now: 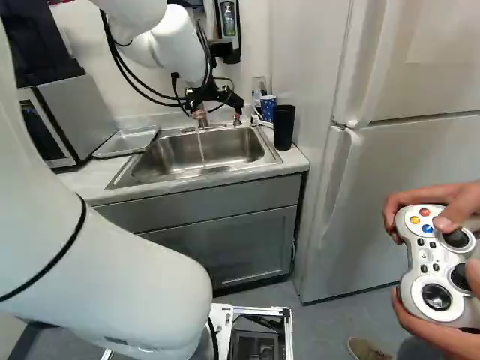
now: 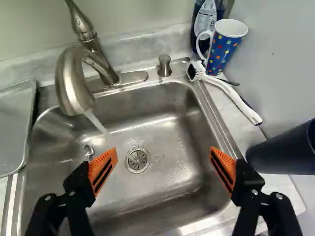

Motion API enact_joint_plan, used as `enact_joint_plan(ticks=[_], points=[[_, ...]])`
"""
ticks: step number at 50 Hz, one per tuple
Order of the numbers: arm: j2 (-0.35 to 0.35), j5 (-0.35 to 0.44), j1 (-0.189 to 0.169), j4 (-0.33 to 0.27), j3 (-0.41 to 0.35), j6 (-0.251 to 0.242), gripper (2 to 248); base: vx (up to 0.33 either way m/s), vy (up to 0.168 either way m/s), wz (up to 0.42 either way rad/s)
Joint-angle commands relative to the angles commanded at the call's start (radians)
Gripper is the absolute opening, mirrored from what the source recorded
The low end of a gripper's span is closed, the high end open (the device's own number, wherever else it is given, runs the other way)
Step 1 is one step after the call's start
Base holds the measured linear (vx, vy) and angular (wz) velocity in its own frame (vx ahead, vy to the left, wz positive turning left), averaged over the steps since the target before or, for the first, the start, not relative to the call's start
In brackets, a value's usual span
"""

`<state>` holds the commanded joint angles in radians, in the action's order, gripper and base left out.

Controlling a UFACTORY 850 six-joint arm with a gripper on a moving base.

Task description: Rinse the cup and place it in the tray

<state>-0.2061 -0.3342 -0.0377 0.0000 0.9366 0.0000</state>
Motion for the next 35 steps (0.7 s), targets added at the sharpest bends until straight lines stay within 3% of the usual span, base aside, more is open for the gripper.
enact_joint_plan(ticks=[35], points=[[-0.04,0.121,-0.042,0.011,-0.09,0.0,247,0.0,0.0,0.0]])
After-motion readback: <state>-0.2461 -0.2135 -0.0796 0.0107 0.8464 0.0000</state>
